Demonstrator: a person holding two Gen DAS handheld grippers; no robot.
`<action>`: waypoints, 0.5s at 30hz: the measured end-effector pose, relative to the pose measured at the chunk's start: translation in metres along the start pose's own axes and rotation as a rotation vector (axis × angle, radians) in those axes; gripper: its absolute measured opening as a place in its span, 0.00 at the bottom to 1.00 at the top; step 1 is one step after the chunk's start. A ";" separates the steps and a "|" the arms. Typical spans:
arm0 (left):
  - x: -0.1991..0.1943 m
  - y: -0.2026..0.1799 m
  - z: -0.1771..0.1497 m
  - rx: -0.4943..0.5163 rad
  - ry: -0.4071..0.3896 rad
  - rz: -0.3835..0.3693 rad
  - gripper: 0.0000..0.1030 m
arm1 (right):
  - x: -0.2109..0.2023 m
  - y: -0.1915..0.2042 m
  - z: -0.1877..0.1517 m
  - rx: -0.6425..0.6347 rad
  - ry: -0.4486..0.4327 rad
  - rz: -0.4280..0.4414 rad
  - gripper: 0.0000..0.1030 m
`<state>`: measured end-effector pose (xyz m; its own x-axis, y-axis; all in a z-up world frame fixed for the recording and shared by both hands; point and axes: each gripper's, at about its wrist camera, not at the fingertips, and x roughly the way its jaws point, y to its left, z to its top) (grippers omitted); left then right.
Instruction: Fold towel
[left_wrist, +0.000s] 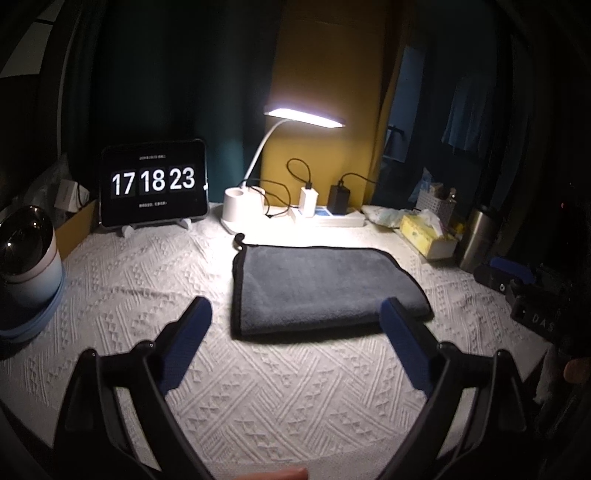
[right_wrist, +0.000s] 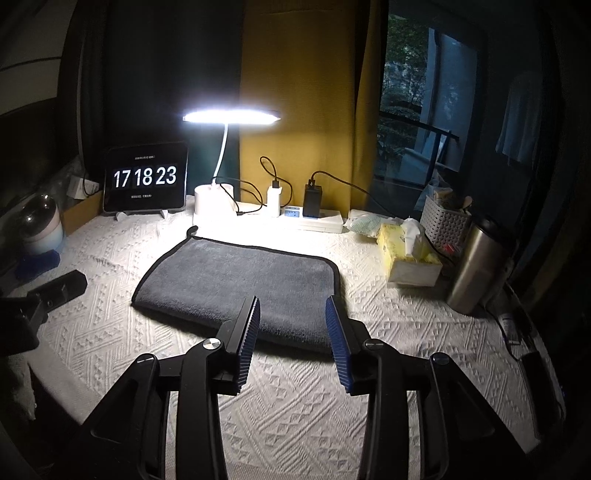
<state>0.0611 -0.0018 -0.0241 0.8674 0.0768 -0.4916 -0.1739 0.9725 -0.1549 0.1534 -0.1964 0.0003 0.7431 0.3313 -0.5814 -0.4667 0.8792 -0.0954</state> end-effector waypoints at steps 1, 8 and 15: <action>-0.001 -0.001 -0.002 0.002 0.001 -0.001 0.91 | -0.001 0.001 -0.002 -0.002 0.003 0.004 0.42; -0.012 -0.005 -0.014 0.012 0.015 -0.027 0.91 | -0.013 0.003 -0.013 0.006 -0.004 0.007 0.43; -0.027 -0.011 -0.022 0.044 0.000 -0.042 0.91 | -0.027 0.008 -0.034 0.009 0.010 0.008 0.43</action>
<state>0.0294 -0.0197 -0.0285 0.8738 0.0356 -0.4851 -0.1165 0.9836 -0.1378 0.1133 -0.2101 -0.0126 0.7341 0.3352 -0.5905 -0.4687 0.8794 -0.0835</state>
